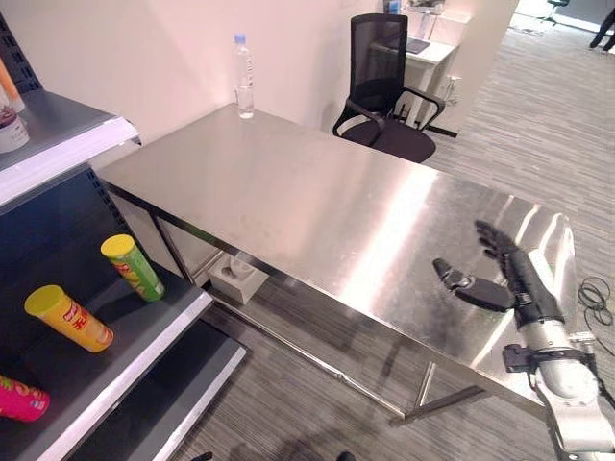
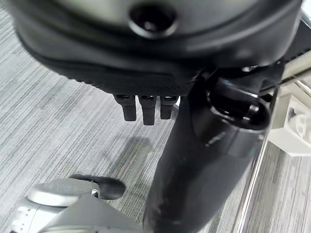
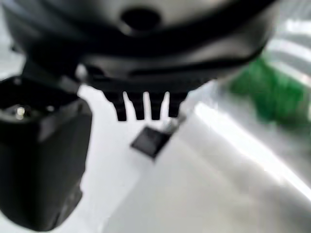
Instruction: Put the goods on the table back onto the shelves and tidy them up.
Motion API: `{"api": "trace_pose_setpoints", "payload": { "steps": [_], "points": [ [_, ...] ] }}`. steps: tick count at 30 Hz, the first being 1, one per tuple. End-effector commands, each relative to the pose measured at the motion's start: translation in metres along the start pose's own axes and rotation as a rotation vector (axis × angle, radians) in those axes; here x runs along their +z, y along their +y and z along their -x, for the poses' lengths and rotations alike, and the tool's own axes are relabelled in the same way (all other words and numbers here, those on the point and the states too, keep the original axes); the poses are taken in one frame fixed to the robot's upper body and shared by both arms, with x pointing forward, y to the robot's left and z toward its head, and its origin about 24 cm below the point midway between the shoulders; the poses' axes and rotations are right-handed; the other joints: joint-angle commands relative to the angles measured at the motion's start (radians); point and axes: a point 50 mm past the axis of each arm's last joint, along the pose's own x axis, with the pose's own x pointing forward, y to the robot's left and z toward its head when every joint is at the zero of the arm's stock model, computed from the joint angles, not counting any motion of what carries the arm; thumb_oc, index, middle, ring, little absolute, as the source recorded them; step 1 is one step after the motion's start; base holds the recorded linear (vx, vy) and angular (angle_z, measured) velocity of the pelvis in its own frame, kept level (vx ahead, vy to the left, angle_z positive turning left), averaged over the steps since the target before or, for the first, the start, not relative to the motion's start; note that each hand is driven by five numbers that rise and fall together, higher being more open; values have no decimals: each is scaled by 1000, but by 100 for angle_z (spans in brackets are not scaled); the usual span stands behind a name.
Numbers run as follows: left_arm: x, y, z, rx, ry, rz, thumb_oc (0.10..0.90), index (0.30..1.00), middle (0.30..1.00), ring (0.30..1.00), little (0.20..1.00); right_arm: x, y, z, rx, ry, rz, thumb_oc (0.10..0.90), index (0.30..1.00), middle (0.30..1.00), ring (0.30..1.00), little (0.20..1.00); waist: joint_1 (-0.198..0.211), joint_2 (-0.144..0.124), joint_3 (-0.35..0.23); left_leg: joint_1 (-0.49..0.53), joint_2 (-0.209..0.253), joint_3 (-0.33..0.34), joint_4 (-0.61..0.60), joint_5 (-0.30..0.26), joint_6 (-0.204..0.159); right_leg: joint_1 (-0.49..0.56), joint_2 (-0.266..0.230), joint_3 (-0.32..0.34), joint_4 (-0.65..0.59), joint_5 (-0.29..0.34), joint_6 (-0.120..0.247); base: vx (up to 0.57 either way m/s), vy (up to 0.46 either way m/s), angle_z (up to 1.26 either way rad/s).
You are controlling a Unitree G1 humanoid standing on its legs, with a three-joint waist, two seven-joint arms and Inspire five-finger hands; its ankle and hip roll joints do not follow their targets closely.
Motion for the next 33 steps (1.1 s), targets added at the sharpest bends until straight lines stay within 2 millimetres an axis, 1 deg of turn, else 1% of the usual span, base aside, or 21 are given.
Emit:
{"api": "trace_pose_setpoints", "payload": {
  "steps": [1,5,7,8,9,10,11,12,14,15,16,17,19,21,22,23,27,33],
  "points": [
    [16,11,-5,29,-41,-83,800,900,900,900,900,60,-46,-11,-263,-321,75,800,900,900,900,900,0,-17,-44,-88,62,87,0,4,-39,105,-44,33,39,-187,116,-2,9,-23],
    [16,11,-5,27,-42,-84,800,900,900,900,900,60,-47,-10,-265,-320,77,800,900,900,900,900,2,-16,-44,-88,62,88,0,4,-39,105,-44,34,40,-186,116,0,3,-12],
    [17,9,-5,26,-40,-84,800,900,900,900,900,55,-65,-6,-357,-283,128,800,900,900,900,900,-18,-11,-44,-89,63,95,0,1,-37,101,-43,43,38,-184,119,5,12,-8],
    [15,6,-5,17,-31,-92,800,900,900,900,900,44,-81,3,-457,-235,98,800,900,900,900,900,-32,-2,-45,-89,64,103,0,-4,-34,94,-40,57,37,-181,122,9,7,-5],
    [15,6,-5,17,-31,-93,800,900,900,900,900,44,-81,3,-458,-235,98,800,900,900,900,900,-30,-2,-45,-89,65,104,0,-4,-34,93,-40,58,37,-181,122,20,6,-13],
    [14,6,-5,13,-23,-95,800,900,900,900,900,39,-83,7,-486,-216,63,800,900,900,900,900,-36,1,-47,-88,65,110,0,-6,-34,91,-39,65,34,-179,122,11,5,-15],
    [13,5,-5,10,-20,-99,800,900,900,900,900,33,-83,7,-487,-189,68,800,900,900,900,900,-38,1,-46,-88,66,112,0,-7,-33,90,-39,69,34,-178,122,11,4,-20],
    [13,5,-5,10,-20,-99,800,900,900,900,900,33,-84,7,-487,-190,69,800,900,900,900,900,-36,2,-47,-87,66,113,0,-7,-33,90,-38,70,34,-178,122,2,2,-16],
    [15,6,-5,13,-26,-97,800,900,900,900,900,20,-83,9,-461,-115,92,800,900,900,900,900,-41,3,-45,-85,69,119,0,-8,-34,89,-37,76,32,-176,123,1,-1,-14],
    [15,6,-5,13,-26,-97,800,900,900,900,900,20,-83,9,-461,-114,92,800,900,900,900,900,-40,3,-45,-85,69,120,0,-8,-34,89,-37,76,32,-176,123,5,-9,-16],
    [17,5,-5,9,-36,-97,800,900,900,900,900,11,-79,10,-439,-67,86,800,900,900,900,900,-42,3,-45,-84,70,121,0,-8,-34,88,-36,79,32,-175,122,1,-10,-16],
    [18,5,-5,7,-40,-99,800,900,900,900,900,7,-78,10,-429,-45,91,800,900,900,900,900,-43,3,-44,-84,70,122,0,-8,-34,87,-35,80,32,-175,122,1,-10,-12],
    [18,5,-5,7,-40,-98,800,900,900,900,900,7,-78,9,-428,-45,91,800,900,900,900,900,-43,3,-44,-84,70,122,0,-8,-34,87,-35,80,32,-175,122,-3,-5,-7],
    [21,4,-6,2,-49,-101,800,900,900,900,900,-2,-72,8,-393,3,89,800,900,900,900,900,-43,4,-43,-83,72,122,0,-9,-35,89,-34,81,28,-174,122,3,-14,-6],
    [21,4,-6,2,-49,-101,800,900,900,900,900,-2,-72,8,-393,3,89,800,900,900,900,900,-43,3,-43,-83,72,122,0,-9,-35,89,-34,81,28,-174,122,5,-10,-4],
    [21,3,-6,-5,-48,-108,800,900,900,900,900,-5,-67,4,-371,11,67,800,900,900,900,900,-40,4,-41,-83,72,120,0,-8,-35,90,-34,81,27,-174,121,0,0,0],
    [20,2,-5,-10,-48,-110,800,900,900,900,900,-4,-61,-4,-326,5,63,800,900,900,900,900,-32,3,-39,-83,72,118,0,-7,-36,91,-33,79,27,-173,121,0,0,0],
    [17,1,-5,-15,-35,-110,800,900,900,900,900,-4,-59,-8,-324,-4,49,800,900,900,900,900,-24,3,-36,-85,73,112,0,-6,-38,92,-32,69,26,-174,120,0,-7,4]
  ]
}}
